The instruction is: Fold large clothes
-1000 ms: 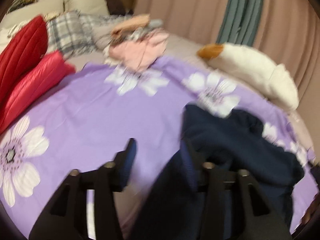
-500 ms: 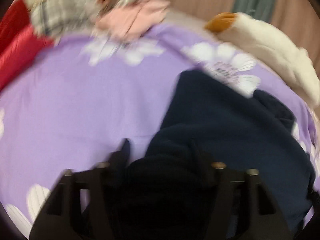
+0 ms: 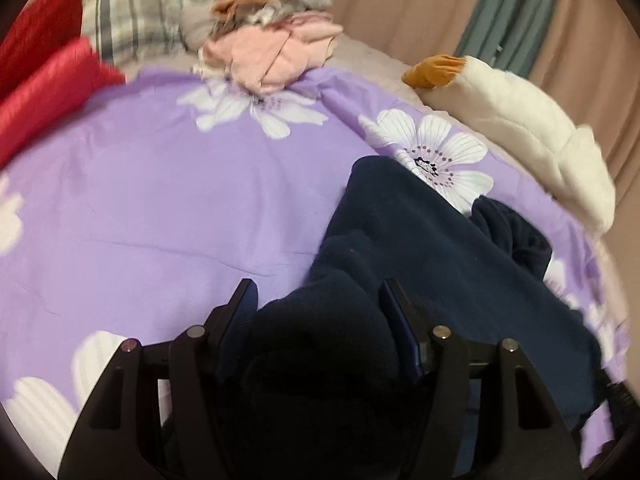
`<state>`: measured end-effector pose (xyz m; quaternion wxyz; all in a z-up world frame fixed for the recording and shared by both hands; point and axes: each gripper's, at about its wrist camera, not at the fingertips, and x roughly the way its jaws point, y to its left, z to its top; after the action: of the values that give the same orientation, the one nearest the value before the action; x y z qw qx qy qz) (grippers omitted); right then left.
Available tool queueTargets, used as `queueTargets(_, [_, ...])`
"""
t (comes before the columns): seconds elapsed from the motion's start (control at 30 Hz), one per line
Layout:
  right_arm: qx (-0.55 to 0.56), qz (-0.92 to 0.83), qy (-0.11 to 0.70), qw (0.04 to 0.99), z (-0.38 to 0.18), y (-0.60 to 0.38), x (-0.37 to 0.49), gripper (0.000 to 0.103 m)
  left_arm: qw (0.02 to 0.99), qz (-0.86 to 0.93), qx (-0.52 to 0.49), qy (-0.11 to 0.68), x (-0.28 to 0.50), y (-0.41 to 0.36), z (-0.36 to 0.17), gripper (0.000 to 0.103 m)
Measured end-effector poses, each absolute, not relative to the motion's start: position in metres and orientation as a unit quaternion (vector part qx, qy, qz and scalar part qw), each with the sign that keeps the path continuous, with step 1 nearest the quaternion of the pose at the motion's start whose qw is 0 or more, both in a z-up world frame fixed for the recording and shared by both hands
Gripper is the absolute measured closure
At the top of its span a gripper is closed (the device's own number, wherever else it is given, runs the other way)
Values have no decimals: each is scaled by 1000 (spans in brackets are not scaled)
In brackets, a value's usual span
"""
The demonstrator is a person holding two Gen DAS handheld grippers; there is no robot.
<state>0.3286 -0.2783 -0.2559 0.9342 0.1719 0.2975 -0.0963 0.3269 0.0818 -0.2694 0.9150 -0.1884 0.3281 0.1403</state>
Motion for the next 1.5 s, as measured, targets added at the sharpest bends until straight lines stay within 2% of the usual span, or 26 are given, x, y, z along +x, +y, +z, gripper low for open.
queueTargets(0.1, [146,-88,309,936,-257,-260,324,92,911,156,-154,350,338,73,-281,37])
queueTargets(0.2, [111,-101,338,929,-277,-251,339,91,893,138,-202,377,346,92,-295,31])
queueTargets(0.37, [102,-103,337,930,-277,-251,340,90,897,156,-173,376,346,83,-294,30])
queueTargets(0.6, [135,-92,298,941,-262,-260,322,90,912,141,-192,334,322,88,-270,36])
queueTargets(0.73, [130,-112,324,930,-260,-257,321,90,915,129,-164,346,318,73,-265,40])
queueTargets(0.83, [105,-117,322,934,-258,-248,318,89,911,149,-131,363,327,68,-277,37])
queueTargets(1.0, [30,-140,346,927,-274,-232,335,89,899,141,-163,381,333,82,-288,30])
queueTargets(1.17, [36,-135,345,928,-272,-236,333,88,898,143,-166,381,334,81,-290,26])
queueTargets(1.37, [24,-136,346,928,-272,-230,333,82,888,138,-205,388,336,93,-296,13])
queueTargets(1.5, [19,-137,347,928,-272,-228,333,81,887,136,-209,388,336,92,-295,12])
